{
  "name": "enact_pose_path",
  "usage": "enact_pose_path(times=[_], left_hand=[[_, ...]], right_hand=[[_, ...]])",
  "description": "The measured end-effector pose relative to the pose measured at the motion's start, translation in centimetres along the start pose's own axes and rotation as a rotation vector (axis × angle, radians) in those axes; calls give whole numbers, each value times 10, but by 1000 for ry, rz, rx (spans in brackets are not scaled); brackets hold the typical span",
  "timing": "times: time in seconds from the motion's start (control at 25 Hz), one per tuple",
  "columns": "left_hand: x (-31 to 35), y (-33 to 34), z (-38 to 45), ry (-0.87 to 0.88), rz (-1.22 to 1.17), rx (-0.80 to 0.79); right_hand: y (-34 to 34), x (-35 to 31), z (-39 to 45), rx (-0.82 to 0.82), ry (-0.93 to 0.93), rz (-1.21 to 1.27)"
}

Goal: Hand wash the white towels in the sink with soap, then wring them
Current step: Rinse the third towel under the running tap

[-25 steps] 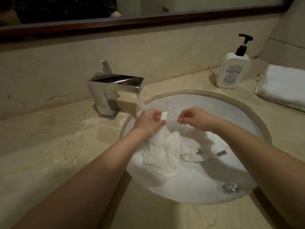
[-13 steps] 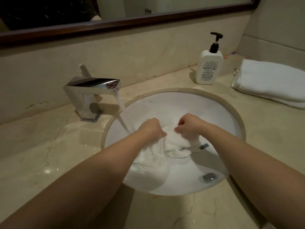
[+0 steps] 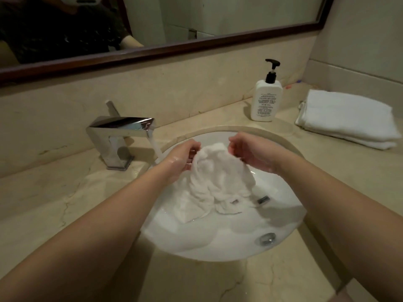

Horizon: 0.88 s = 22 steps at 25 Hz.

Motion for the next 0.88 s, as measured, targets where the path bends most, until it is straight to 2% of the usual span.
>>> enact_pose_path(times=[0.08,0.16,0.28,0.36,0.52,0.64,0.72,0.8,0.88], left_hand=[[-7,4,-2,-18,322,-88],[-20,9,-1,-31,523,-150],[-24,11,8,65,747,-98],[-28,14,12,114,948,-105],[-60,14,14,-4,1143,-209],[-70,11,11,-82,1169,-269],[-72,15,12,-60,1149,-321],[-70,20,13,8,1047,-322],[-62,22,11,34,798,-261]], right_hand=[[13,17,-9,-99,108,-97],[14,35,-8,-50,185,-378],[8,42,5,92,156,-886],[13,45,9,78,141,-1028],[18,70,9,-30,332,-1053],[19,73,15,-5,300,-1093],[18,71,16,24,249,-1097],[12,69,13,105,216,-938],[4,62,8,239,180,-640]])
Point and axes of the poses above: each hand's wrist, its own z-axis towards the middle knuckle, its own y-axis out of the palm, x = y × z, the point moved 9 cm from there along z, towards the middle knuckle, and after that the axes turned 11 degrees about -z, right-handed, at the moved point
